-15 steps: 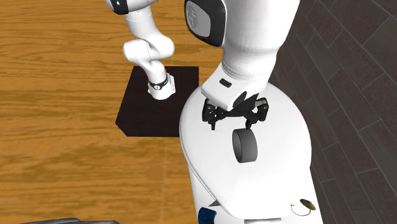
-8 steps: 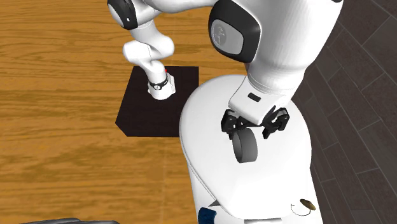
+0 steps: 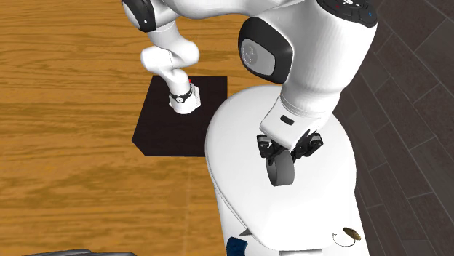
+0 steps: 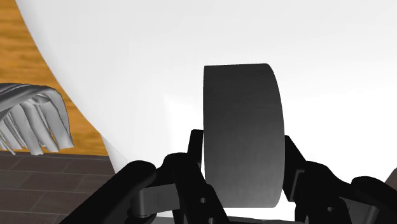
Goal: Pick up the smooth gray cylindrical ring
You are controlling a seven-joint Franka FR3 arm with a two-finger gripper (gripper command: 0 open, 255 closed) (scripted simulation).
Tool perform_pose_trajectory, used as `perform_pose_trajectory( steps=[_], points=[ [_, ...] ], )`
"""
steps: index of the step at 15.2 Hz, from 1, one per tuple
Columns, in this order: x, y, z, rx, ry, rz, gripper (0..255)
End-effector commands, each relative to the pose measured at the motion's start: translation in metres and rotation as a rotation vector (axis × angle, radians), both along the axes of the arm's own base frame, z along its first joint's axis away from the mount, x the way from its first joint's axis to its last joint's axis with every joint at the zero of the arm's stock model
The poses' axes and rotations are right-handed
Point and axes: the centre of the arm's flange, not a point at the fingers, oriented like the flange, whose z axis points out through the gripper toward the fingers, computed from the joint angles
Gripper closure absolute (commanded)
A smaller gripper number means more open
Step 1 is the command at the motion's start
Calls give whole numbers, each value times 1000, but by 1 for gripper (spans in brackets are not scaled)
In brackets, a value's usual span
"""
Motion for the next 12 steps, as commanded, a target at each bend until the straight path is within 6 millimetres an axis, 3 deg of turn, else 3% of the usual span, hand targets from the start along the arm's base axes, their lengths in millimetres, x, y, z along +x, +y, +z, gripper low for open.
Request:
perform_pose_trajectory(
  steps=[1,8,12],
  points=[
    [0,0,0,0,0,0,255],
    [0,0,0,0,0,0,255],
    [0,0,21,0,0,0,255]
  ],
)
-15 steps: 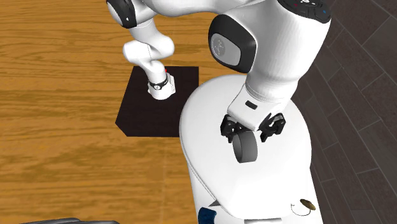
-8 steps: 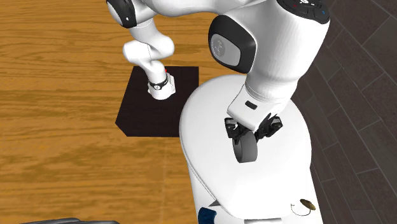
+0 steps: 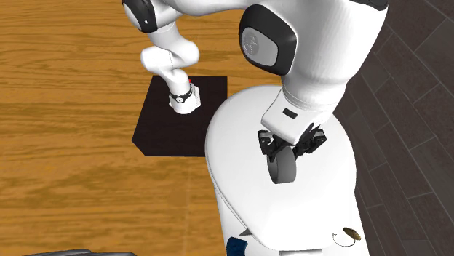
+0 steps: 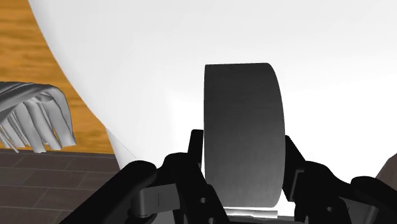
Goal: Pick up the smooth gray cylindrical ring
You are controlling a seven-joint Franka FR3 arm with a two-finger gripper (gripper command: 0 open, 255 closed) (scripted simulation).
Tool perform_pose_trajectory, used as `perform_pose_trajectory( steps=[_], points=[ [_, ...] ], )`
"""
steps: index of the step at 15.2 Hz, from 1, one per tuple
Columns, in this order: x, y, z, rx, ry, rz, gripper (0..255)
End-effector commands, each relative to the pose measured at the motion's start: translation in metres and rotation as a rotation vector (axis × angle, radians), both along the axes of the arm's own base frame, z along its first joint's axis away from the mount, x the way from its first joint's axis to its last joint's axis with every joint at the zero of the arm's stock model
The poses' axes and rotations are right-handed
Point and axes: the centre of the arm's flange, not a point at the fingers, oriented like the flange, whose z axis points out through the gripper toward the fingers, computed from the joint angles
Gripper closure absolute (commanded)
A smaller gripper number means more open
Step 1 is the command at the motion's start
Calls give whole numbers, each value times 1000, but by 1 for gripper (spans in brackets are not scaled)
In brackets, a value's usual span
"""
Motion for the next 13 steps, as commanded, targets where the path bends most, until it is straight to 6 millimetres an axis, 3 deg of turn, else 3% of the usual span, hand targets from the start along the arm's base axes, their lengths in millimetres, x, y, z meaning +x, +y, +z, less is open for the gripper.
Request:
perform_pose_trajectory(
  steps=[1,11,13],
  points=[
    [1,0,10,0,0,0,255],
    [1,0,63,0,0,0,255],
    [1,0,64,0,0,0,255]
  ],
)
